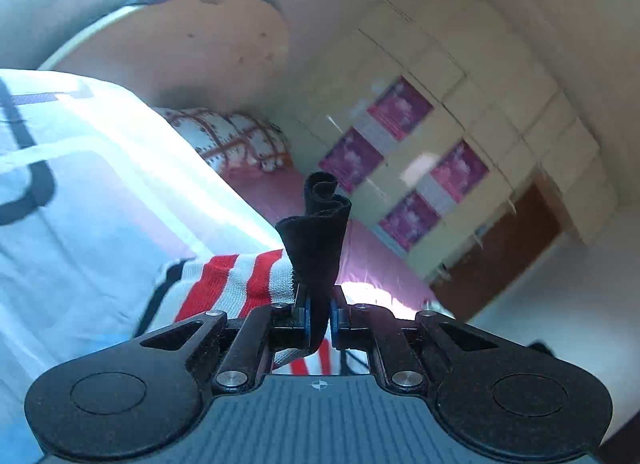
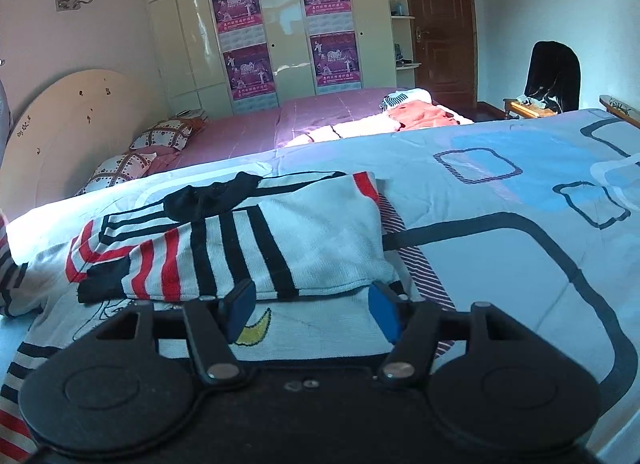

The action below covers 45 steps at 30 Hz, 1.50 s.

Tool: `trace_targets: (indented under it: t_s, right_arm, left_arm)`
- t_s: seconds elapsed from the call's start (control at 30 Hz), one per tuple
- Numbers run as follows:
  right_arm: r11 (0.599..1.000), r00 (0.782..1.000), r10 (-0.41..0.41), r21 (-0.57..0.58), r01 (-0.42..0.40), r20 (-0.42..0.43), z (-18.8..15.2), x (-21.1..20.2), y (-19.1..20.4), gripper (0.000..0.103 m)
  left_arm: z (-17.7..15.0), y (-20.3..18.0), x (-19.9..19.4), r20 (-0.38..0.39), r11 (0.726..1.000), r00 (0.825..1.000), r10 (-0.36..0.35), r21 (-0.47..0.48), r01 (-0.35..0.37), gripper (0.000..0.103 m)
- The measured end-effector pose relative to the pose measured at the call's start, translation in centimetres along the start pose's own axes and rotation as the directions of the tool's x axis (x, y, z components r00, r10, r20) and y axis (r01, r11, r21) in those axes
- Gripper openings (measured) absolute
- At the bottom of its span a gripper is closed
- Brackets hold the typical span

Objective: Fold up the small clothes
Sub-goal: 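Carry the black cuff with the left gripper across the sweater body, then lower the sleeve onto the body and open the left gripper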

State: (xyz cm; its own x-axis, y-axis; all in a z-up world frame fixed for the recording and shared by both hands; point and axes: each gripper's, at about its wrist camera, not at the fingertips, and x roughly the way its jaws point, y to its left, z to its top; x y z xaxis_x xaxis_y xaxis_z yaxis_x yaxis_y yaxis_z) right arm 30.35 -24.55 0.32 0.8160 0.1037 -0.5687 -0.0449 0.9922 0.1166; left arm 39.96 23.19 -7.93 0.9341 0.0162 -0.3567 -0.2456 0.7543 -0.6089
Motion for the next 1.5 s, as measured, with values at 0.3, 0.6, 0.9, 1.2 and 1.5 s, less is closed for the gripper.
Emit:
trace_targets:
  t_s: [0.3,0.6,0.9,1.2,1.5]
  right_arm:
    - [0.999,1.000,-0.020,0.038,0.019,0.017,0.2,-0.5,-3.9,0.063]
    - [0.989,1.000,0.007,0.145,-0.004,-0.016,0.3,0.2,-8.2,0.065]
    - [0.933,0.965,0.261,0.264,-0.243,-0.035,1.7,5.8,-2.2,0.062]
    - [0.858,0.905,0.402,0.404,-0.318,-0.141,3.1,13.5,4.5,0.066]
    - [0.906,0.929,0.322,0.343,-0.246,-0.183,4.0,15.7,7.2,0.008]
  left_arm:
    - [-11.4,-15.8,8.0,-0.247,0.950,0.969,-0.010,0.301,0.086,0.009]
    - [-18.3,-22.6,5.7,-0.321,0.849,0.947,0.022,0.506,0.152,0.037]
    - [-13.2,-10.4,-3.7,-0.102,0.861,0.958,0.266,0.472,-0.189,0.037]
    - [-11.3,-5.3,-0.6,-0.120,0.861,0.950,0.288,0.467,-0.202,0.037]
    - [-11.7,-4.6,1.9,-0.142,0.877,0.951,0.276,0.442,-0.189,0.036]
